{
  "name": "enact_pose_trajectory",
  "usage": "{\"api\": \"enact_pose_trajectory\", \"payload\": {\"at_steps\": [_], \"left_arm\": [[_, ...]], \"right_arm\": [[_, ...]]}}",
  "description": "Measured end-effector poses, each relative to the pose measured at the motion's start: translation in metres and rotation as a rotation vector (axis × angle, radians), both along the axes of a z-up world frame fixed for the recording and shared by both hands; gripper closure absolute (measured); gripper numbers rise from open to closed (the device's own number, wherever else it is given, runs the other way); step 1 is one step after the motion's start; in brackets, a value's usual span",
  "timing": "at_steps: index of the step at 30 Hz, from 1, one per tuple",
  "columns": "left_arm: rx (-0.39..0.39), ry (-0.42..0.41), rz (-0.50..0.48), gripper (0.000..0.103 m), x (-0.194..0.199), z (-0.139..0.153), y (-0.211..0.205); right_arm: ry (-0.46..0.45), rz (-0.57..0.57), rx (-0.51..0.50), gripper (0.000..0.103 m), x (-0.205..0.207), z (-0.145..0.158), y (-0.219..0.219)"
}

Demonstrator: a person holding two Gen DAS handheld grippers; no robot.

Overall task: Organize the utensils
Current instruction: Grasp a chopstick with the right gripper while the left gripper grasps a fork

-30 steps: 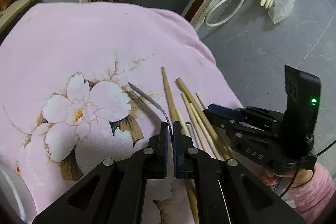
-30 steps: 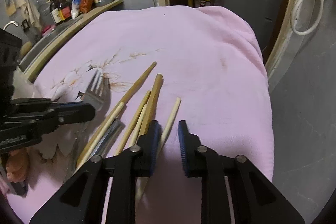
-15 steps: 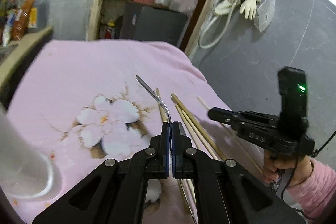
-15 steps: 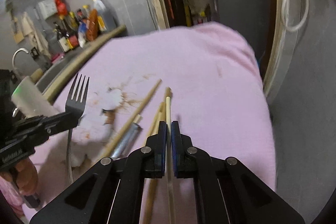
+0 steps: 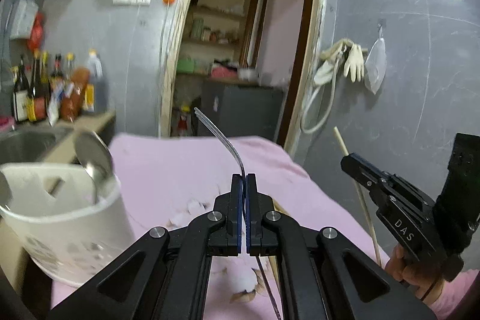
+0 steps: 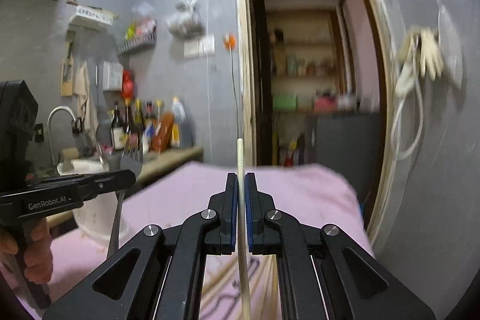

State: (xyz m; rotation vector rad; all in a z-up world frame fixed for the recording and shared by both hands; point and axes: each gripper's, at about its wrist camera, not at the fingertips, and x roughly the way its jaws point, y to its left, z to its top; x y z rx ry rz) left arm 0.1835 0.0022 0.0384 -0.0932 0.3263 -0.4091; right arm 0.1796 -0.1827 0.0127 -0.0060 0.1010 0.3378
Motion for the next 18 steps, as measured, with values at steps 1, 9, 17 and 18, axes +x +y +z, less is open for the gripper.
{"api": "enact_pose_trajectory", "payload": {"at_steps": [1, 9, 17, 18], "left_arm": [[0.004, -0.018, 0.009, 0.103, -0.003, 0.004, 0.001], [-0.010, -0.147, 0.085, 0.103, -0.028, 0.041, 0.049], [-0.037, -0.240, 0.224, 0.103, -0.037, 0.076, 0.111], [-0.043, -0.250, 0.248, 0.103, -0.038, 0.080, 0.121]], "right_arm": [[-0.033, -0.007, 0.003, 0.100, -0.004, 0.004, 0.004], [-0.166, 0.050, 0.098, 0.100, -0.011, 0.039, 0.038], [-0.262, 0.148, 0.229, 0.100, -0.001, 0.074, 0.092], [-0.274, 0.162, 0.248, 0.100, 0.000, 0.078, 0.100]]}}
